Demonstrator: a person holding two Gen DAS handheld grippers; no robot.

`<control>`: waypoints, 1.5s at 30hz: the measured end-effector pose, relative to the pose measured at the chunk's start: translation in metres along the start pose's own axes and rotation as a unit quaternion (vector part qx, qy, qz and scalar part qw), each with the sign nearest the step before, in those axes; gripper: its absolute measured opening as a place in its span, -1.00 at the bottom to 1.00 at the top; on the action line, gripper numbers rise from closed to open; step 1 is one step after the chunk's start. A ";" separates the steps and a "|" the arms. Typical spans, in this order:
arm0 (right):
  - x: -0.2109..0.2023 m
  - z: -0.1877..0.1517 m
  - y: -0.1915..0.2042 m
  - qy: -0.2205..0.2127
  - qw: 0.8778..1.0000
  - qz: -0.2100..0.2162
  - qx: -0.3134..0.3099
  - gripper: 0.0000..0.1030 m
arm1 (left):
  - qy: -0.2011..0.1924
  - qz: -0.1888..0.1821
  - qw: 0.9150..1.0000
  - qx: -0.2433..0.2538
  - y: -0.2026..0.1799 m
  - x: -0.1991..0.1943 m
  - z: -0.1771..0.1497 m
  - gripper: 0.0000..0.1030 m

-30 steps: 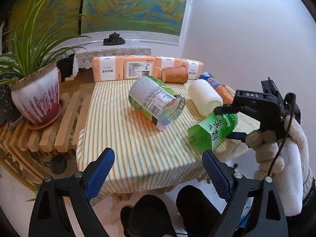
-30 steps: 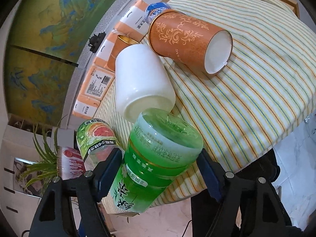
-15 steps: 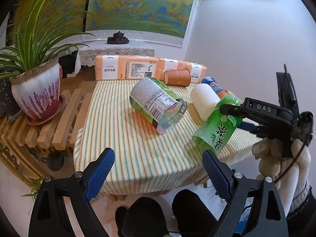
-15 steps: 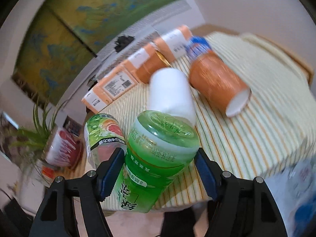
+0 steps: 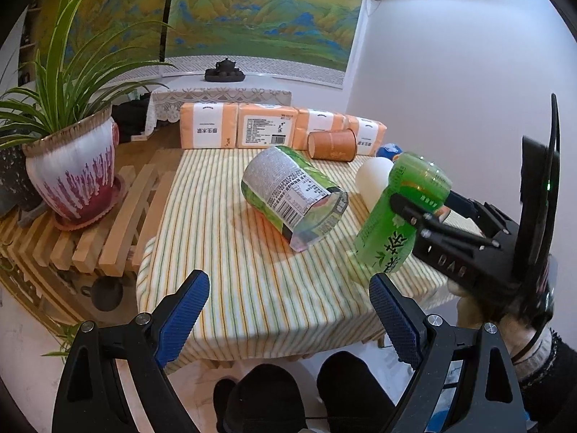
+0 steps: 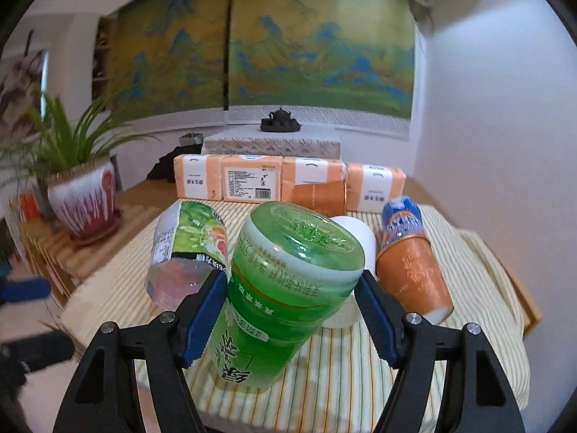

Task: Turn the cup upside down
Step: 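Turn the green bottle cap-up and lower it with the right gripper, then set the bottle upright on the tablecloth and open the right gripper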

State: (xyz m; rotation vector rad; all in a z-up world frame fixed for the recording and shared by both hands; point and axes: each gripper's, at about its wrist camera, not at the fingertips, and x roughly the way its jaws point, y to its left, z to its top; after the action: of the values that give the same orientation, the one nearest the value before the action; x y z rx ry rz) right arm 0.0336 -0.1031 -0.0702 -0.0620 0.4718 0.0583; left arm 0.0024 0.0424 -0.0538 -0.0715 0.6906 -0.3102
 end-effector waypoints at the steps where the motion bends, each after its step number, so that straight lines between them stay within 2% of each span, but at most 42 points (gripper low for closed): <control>1: 0.001 -0.002 0.002 -0.003 1.000 0.000 -0.011 0.34 | 0.000 0.002 1.000 0.001 -0.001 0.000 0.000 0.79; 12: 0.001 -0.022 0.026 -0.060 0.993 -0.028 -0.094 0.34 | -0.001 0.008 1.000 0.000 0.000 0.001 0.001 0.79; 21: -0.005 -0.035 0.038 -0.091 0.987 -0.046 -0.123 0.35 | 0.003 0.014 1.000 -0.007 0.007 0.004 0.000 0.79; 28: -0.006 -0.035 0.037 -0.087 0.989 -0.042 -0.116 0.35 | 0.002 0.012 1.000 -0.007 0.007 0.004 0.001 0.79; 45: 0.000 -0.031 0.034 -0.041 0.995 -0.003 -0.092 0.38 | 0.006 0.006 1.000 -0.014 0.009 0.006 -0.001 0.79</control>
State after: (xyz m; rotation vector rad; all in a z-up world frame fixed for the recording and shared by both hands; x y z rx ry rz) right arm 0.0177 -0.0709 -0.0994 -0.2405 0.3835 0.0982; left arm 0.0087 0.0497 -0.0596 -0.0926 0.7067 -0.2896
